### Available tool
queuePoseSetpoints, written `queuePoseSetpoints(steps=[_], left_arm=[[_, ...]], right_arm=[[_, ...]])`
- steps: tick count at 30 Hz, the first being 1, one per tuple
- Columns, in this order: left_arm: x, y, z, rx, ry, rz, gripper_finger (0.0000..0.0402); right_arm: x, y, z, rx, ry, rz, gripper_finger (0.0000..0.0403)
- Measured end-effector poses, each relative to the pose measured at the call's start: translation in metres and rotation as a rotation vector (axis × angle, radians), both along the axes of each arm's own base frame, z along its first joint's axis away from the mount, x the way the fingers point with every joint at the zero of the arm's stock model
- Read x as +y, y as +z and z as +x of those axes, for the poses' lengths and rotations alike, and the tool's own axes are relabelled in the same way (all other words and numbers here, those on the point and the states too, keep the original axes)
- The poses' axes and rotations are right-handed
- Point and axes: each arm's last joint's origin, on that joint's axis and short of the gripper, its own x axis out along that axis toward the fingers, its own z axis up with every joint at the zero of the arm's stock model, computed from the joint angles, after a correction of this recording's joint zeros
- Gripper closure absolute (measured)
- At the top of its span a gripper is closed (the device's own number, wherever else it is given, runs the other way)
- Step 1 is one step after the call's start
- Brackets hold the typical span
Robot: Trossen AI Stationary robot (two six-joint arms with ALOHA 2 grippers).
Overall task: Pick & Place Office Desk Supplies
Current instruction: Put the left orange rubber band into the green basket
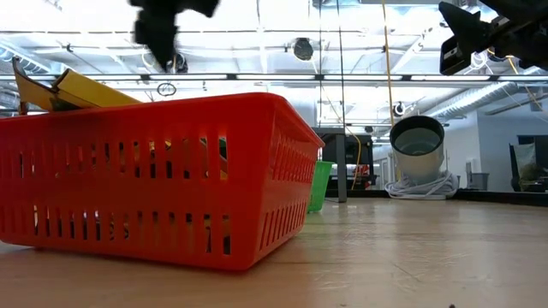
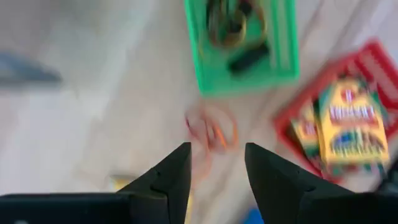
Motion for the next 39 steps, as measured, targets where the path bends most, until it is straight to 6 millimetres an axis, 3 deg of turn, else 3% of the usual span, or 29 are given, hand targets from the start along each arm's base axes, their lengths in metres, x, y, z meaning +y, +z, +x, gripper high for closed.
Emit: queuePoseSetpoints(steps=[8,15,24,31,39], left_arm=[[-0.024,-0.029,-0.055,-0.09,0.045,-0.119,0.0243],[-0.037,-0.062,-0.081,-0.075,-0.071,-0.091,0.0243],[-0.044,-0.113,-0.097,-0.011,-0.138,-0.176,0.0228],[-0.044,-0.123,-0.101,-0.031,-0.231,-0.123,0.0198],[-0.036,-0.134,-0.094,-0.005,-0.256,-0.047,0.0195]], right_arm=[[0.0,0.0,0.0,0.0,0.0,0.0,0.0252],[0.0,0.0,0.0,0.0,0.0,0.0,0.0258],[0.0,0.0,0.0,0.0,0.0,0.0,0.0253],[0.0,0.0,0.0,0.0,0.0,0.0,0.0256],[0.0,0.0,0.0,0.0,0.0,0.0,0.0253]])
